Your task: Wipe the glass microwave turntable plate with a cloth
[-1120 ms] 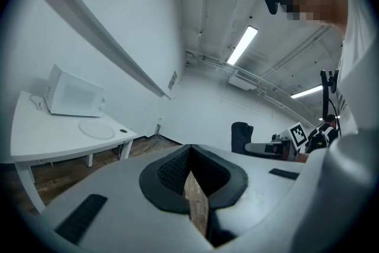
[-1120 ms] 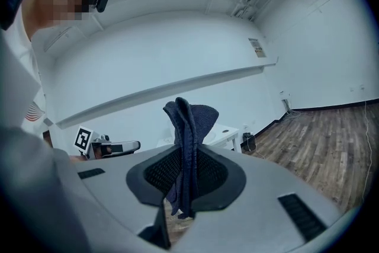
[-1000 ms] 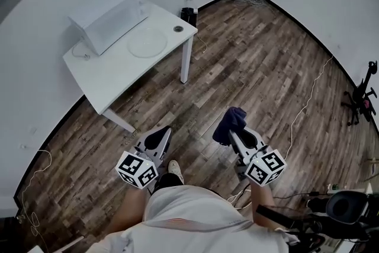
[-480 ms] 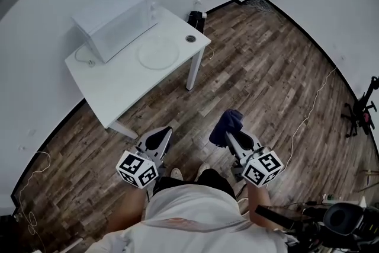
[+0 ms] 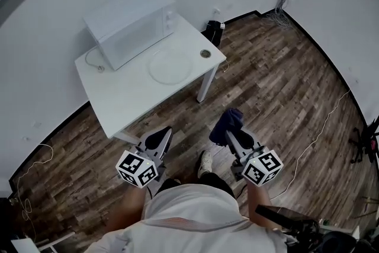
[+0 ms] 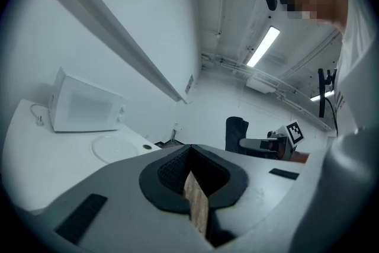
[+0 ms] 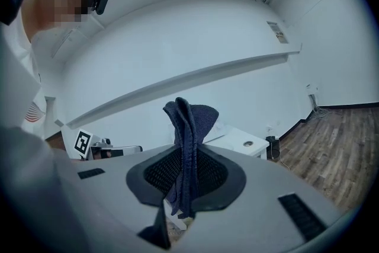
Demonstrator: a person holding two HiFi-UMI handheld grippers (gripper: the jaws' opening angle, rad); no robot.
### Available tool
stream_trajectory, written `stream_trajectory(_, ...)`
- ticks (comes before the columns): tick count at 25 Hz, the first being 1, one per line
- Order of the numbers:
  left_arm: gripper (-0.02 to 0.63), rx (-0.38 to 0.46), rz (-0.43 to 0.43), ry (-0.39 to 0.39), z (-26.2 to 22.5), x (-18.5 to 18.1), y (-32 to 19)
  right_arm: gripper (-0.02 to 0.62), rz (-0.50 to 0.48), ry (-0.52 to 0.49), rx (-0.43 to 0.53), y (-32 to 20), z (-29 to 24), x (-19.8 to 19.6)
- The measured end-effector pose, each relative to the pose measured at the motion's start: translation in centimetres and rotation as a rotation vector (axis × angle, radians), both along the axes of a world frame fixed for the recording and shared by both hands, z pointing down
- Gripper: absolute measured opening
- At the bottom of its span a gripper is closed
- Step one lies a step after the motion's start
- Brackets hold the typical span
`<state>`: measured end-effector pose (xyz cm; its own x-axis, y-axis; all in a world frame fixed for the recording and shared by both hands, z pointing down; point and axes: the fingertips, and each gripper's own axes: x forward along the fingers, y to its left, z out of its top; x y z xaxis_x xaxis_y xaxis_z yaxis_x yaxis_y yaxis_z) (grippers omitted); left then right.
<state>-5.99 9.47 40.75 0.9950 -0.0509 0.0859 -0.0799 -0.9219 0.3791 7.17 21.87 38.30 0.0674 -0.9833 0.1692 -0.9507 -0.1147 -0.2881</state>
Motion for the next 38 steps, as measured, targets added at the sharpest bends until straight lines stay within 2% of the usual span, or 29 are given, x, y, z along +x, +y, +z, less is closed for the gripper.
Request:
stream_trajectory(6, 0.010, 0.021, -0.078, -0.005, -0.8, 6.0, -3.0, 0.063, -0.053, -0.020, 0.009, -3.1, 0.0, 7.0)
stream_trajectory(11, 0.010, 0.029, -0.189, 0.001, -1.1, 10.5, -5.0, 0.063, -0.114, -0.027, -0.008, -5.0, 0.2, 13.1)
stream_trajectory(17, 0.010, 0.042, -0.341, -0.002, -1.4, 13.1, -7.5, 0.063, -0.220, -0.028, -0.026, -7.7, 0.6, 18.5)
stream_trajectory(20, 0.010, 0.051, -0.391, -0.028, -1.3, 13.1, -8.5, 0.063, -0.278, -0.051, -0.021, -10.0, 1.0, 19.2)
stream_trajectory(27, 0.010, 0.043, -0.471, -0.063, -0.5, 11.7, -11.7, 0.063, -0.405, -0.073, -0.028, -16.1, 2.0, 17.5)
stream_trajectory(34, 0.009, 0.007, -0.478, -0.053, 0.6, 11.2, -16.8, 0.063, -0.438, -0.070, -0.052, -22.2, 2.4, 16.3)
stream_trajectory(38, 0.010, 0.027, -0.480, -0.059, 1.0, 10.8, -21.2, 0.063, -0.444, -0.065, -0.063, -27.0, 2.3, 15.8)
